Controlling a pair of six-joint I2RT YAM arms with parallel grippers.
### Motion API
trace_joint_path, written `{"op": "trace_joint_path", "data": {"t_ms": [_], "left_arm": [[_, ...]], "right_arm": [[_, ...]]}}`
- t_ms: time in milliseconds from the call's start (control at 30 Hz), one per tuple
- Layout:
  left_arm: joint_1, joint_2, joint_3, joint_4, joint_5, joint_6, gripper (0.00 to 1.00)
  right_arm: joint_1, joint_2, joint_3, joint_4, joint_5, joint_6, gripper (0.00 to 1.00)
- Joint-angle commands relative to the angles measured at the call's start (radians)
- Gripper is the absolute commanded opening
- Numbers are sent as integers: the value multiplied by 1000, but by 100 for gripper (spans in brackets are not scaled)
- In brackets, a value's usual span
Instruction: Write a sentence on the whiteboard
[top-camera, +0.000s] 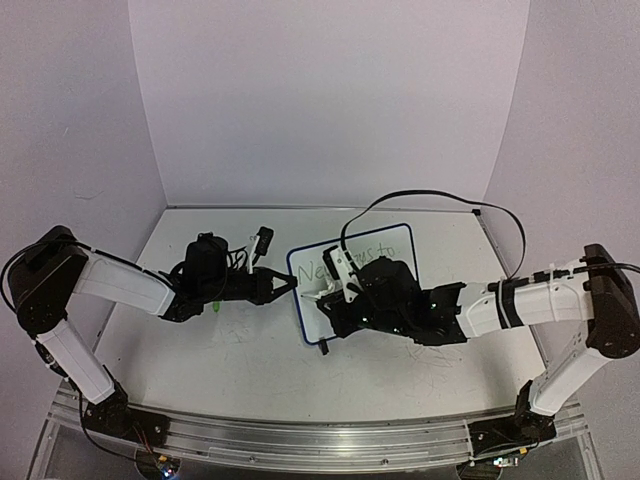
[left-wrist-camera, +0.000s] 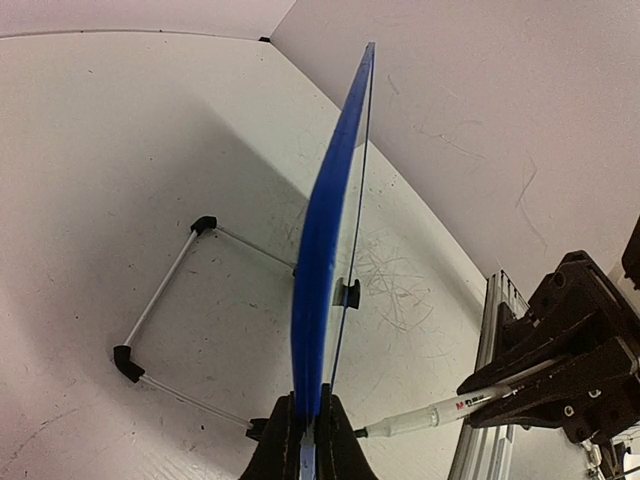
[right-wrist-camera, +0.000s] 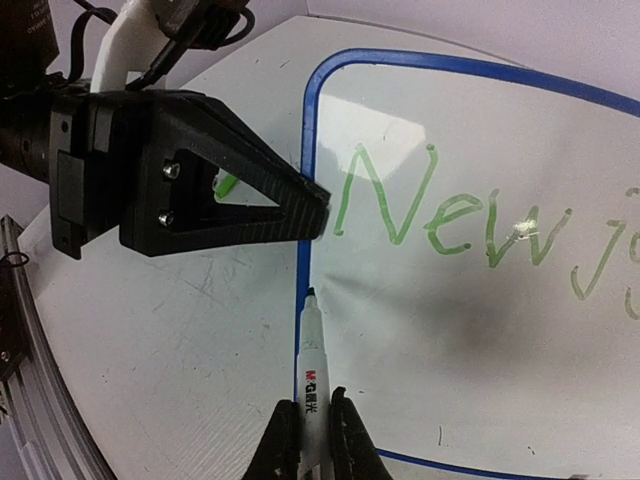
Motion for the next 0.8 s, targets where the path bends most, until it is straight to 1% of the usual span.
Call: {"op": "trace_joint_path", "data": {"t_ms": [0, 767], "left_arm": [[-9, -12, 2, -31, -15, 27, 0], [-9, -14, 3, -32, -7, 27, 0]], "right_arm": [[8, -43, -26, 10, 25, 23, 0], [8, 31, -5, 22, 28, 48, 0]]}}
